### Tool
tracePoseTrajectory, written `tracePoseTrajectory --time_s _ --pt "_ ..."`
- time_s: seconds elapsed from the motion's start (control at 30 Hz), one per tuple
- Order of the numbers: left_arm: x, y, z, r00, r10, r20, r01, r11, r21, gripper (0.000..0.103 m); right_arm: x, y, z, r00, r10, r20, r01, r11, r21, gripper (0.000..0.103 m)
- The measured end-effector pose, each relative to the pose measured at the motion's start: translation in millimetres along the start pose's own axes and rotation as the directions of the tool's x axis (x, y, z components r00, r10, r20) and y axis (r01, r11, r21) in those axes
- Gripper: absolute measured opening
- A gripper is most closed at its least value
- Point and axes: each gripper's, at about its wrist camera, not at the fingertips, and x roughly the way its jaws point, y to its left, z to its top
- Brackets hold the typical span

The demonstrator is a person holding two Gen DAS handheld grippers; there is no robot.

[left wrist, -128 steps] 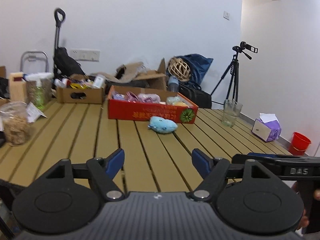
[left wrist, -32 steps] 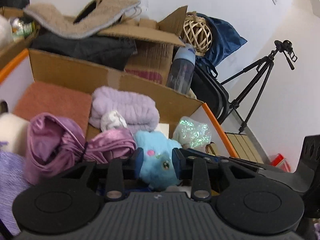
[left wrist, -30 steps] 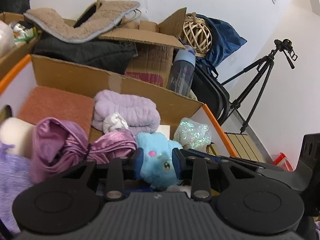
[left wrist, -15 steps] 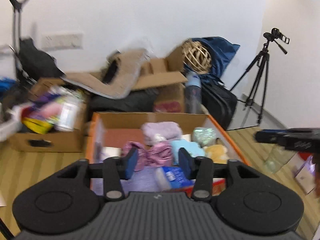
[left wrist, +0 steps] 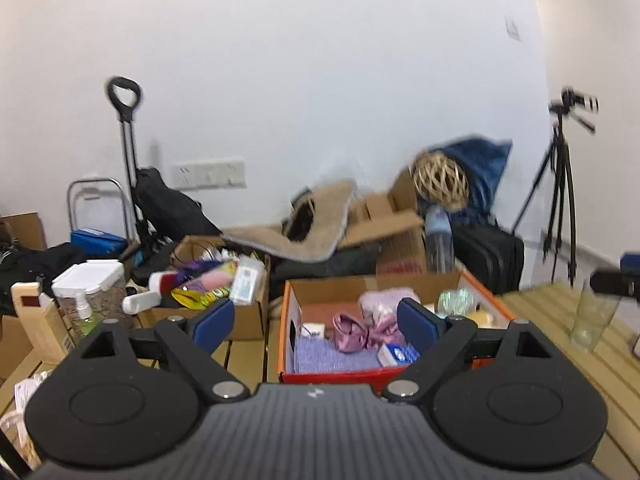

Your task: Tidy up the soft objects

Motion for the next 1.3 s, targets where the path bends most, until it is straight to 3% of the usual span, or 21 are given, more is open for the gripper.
tracePoseTrajectory --time_s 0.23,0.3,0.4,0.5,0.63,0.73,0.83,1.07,1.3 --pt "-68.2 4.5 -12.5 0.998 0.012 0.066 -0.009 0.999 -0.035 0.090 -56.6 24.7 -13.1 0.997 -0.030 0.072 0.032 0.999 -0.025 0.085" --pt "-97.9 5.9 -23.5 0.997 0.009 0.072 -0.006 0.999 -0.041 0.095 -82.4 29.0 -20.3 0.996 -0.033 0.089 0.033 0.999 -0.004 0.085" --pt "-149.5 8.1 -45.7 0.999 -0.016 0.037 0.016 1.000 -0.022 0.103 -126.2 33.0 -38.0 0.994 -0.026 0.106 0.024 1.000 0.019 0.086" --pt "-207.7 10.0 -71.1 0.998 -0.037 0.043 0.038 0.999 -0.027 0.103 -172.4 35.0 -58.6 0.996 -0.032 0.084 0.028 0.998 0.049 0.087" --pt "-287.7 6.7 -103.4 0.996 -0.030 0.089 0.030 1.000 -0.005 0.103 -250.1 44.3 -98.2 0.996 -0.022 0.090 0.016 0.998 0.068 0.089" --pt "-349.5 0.3 -127.7 0.991 -0.016 0.130 0.019 1.000 -0.018 0.103 -308.4 59.4 -125.5 0.993 -0.017 0.114 0.016 1.000 0.015 0.092" --pt "-399.0 -6.1 -150.5 0.987 -0.014 0.162 0.014 1.000 0.000 0.103 -357.4 73.5 -149.9 0.988 -0.022 0.154 0.021 1.000 0.005 0.101" --pt "-459.2 -14.1 -186.7 0.987 0.049 0.156 -0.052 0.998 0.021 0.103 -427.3 115.6 -199.5 0.982 0.011 0.189 -0.004 0.999 -0.037 0.101" --pt "-495.2 -19.9 -205.1 0.986 0.017 0.164 -0.021 0.999 0.025 0.103 -469.0 145.3 -235.3 0.984 0.067 0.167 -0.051 0.994 -0.100 0.101"
